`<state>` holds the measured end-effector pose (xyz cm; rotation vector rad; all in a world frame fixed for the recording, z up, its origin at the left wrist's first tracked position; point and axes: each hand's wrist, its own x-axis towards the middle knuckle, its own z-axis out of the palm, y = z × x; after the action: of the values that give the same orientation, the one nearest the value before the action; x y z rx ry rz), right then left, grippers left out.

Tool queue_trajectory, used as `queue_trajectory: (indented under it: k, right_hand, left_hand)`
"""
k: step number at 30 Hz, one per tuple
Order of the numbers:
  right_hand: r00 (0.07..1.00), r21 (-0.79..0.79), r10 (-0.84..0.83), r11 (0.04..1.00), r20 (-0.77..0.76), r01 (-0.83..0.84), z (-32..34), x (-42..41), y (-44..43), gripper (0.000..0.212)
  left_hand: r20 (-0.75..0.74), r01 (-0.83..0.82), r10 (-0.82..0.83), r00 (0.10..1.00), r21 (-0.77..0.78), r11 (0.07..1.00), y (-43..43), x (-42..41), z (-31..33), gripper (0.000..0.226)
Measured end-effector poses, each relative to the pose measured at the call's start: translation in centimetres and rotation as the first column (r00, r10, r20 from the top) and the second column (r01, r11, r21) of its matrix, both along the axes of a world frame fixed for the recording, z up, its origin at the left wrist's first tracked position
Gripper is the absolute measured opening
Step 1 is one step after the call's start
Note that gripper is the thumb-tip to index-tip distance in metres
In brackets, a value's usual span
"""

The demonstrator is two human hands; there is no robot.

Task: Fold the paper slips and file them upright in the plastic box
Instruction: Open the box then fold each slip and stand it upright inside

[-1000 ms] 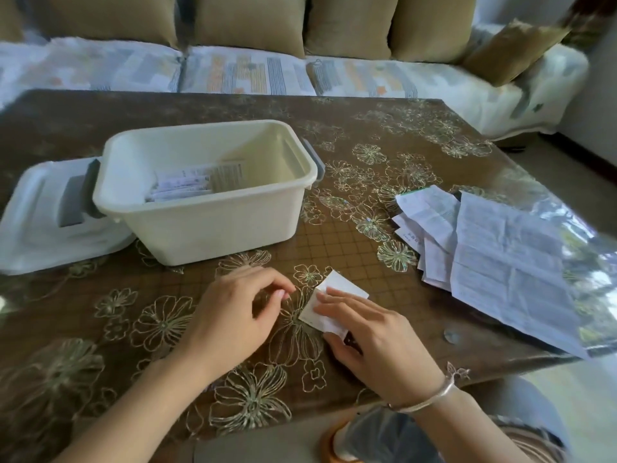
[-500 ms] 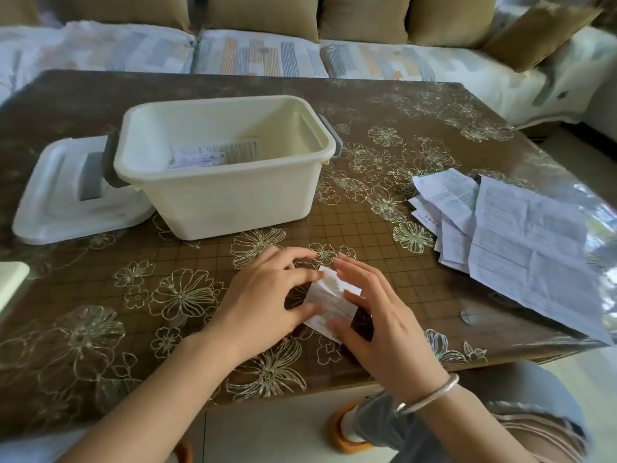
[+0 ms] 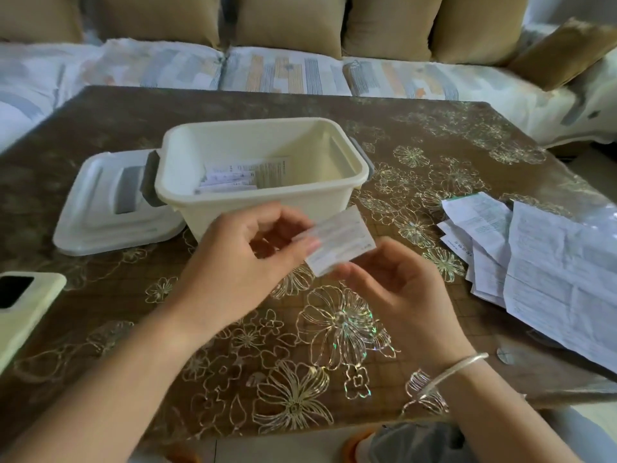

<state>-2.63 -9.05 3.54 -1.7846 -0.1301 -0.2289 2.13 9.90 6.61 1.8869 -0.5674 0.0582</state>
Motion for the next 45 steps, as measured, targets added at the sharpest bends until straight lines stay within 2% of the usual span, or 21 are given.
queue_trajectory:
  k: [4, 6, 10, 13, 15, 17, 22, 30, 33, 38, 45]
  right_hand:
    - [0.989, -0.056, 0.067, 0.997, 0.135, -0.06, 5.0, 3.7, 2.5, 0.049]
    - [0.972, -0.228, 0.087, 0.973, 0.217, -0.037, 7.1, 6.0, 3.5, 0.038]
    - [0.952, -0.638, 0.164, 0.769, 0.26, 0.042, 9.6, 10.2, 5.0, 0.01]
    - [0.966, -0.781, 0.213, 0.624, 0.149, -0.017, 10.4, 13.0, 6.0, 0.005]
    - [0.972, -0.797, 0.23, 0.595, 0.044, -0.104, 10.5, 14.7, 6.4, 0.004]
    - [0.97, -0.8, 0.242, 0.577, -0.025, -0.165, 10.3, 16.2, 6.7, 0.007]
    - [0.946, -0.897, 0.295, 0.369, -0.136, -0.244, 9.1, 18.1, 7.4, 0.009]
    - [0.895, -0.82, 0.354, 0.402, -0.27, -0.406, 7.3, 20.6, 8.8, 0.018]
    - [0.868, -0.807, 0.378, 0.37, -0.322, -0.46, 6.5, 21.0, 8.9, 0.017]
    - [0.87, -0.807, 0.372, 0.372, -0.323, -0.459, 5.9, 21.1, 9.1, 0.018]
    - [0.799, -0.767, 0.382, 0.279, -0.464, -0.578, 5.1, 21.1, 10.1, 0.023]
  left_hand:
    - [0.153, -0.056, 0.029, 0.988, 0.175, 0.983, 3.6, 3.1, 3.9, 0.013]
    - [0.211, -0.093, 0.039, 0.977, 0.254, 0.963, 4.7, 4.4, 5.1, 0.014]
    - [0.243, -0.103, 0.022, 0.97, 0.328, 0.939, 6.0, 7.0, 6.2, 0.017]
    - [0.233, -0.12, 0.05, 0.971, 0.297, 0.947, 7.4, 9.5, 6.2, 0.013]
    - [0.184, -0.135, 0.09, 0.979, 0.248, 0.959, 8.1, 11.2, 5.9, 0.014]
    - [0.196, -0.198, 0.15, 0.969, 0.255, 0.946, 8.3, 12.9, 5.0, 0.017]
    - [0.268, -0.354, 0.279, 0.922, 0.297, 0.887, 8.1, 16.0, 2.8, 0.017]
    - [0.338, -0.434, 0.335, 0.88, 0.282, 0.856, 7.6, 16.6, 1.1, 0.014]
    - [0.334, -0.428, 0.329, 0.883, 0.286, 0.857, 7.7, 16.6, 1.0, 0.017]
    - [0.32, -0.41, 0.319, 0.892, 0.278, 0.869, 7.9, 16.5, 1.2, 0.017]
    - [0.321, -0.418, 0.329, 0.888, 0.265, 0.869, 7.9, 16.6, 0.9, 0.017]
